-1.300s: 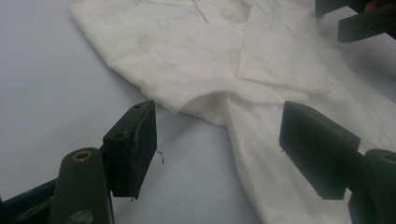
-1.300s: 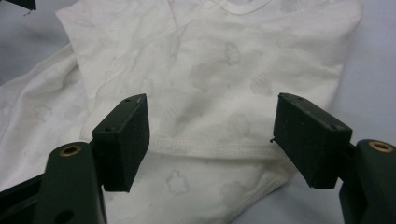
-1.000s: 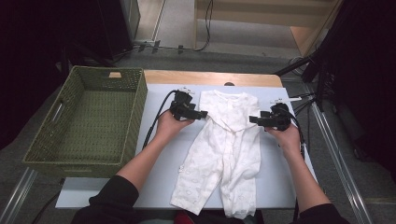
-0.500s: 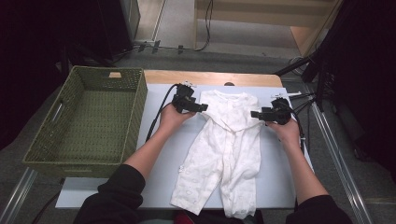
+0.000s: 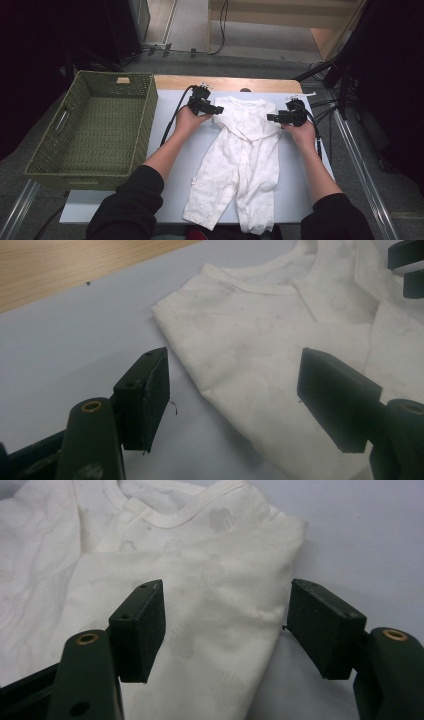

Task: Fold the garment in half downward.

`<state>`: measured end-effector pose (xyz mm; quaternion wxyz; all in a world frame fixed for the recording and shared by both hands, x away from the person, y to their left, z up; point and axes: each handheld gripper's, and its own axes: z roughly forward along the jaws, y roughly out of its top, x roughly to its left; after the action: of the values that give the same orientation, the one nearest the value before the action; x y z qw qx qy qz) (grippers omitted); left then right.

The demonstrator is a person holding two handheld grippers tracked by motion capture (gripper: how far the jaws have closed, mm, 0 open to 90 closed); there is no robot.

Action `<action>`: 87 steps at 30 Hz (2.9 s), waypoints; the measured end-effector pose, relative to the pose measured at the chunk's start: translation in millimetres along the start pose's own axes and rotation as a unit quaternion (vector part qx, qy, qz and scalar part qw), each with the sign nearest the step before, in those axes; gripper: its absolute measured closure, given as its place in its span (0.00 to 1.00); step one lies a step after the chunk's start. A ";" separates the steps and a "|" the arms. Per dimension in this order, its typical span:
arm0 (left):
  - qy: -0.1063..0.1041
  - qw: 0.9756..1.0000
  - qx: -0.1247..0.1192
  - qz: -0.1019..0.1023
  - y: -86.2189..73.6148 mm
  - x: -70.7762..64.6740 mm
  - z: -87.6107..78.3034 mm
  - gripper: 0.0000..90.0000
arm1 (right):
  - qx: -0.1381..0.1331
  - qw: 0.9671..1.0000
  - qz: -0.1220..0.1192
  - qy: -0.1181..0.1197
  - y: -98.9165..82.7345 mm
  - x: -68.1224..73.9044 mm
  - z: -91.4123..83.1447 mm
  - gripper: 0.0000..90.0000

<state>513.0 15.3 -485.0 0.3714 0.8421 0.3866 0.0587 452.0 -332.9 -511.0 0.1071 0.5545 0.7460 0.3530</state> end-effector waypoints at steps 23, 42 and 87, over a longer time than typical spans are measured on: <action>0.074 0.997 -0.012 0.011 -9.6 -5.9 22.2 0.62 | -0.031 0.997 -0.019 -0.071 0.9 12.9 18.7 0.82; 0.014 0.999 -0.031 -0.032 9.6 -0.4 2.4 0.96 | -0.036 0.999 0.003 -0.029 24.0 12.9 -3.5 0.93; 0.023 0.991 -0.134 -0.017 44.5 26.0 -92.6 0.96 | -0.106 0.993 -0.045 -0.004 101.5 58.4 -46.1 0.93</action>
<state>522.3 68.2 -393.6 0.4728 0.7763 0.3983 0.1231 481.7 -285.2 -398.4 0.1841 0.5074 0.7278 0.4231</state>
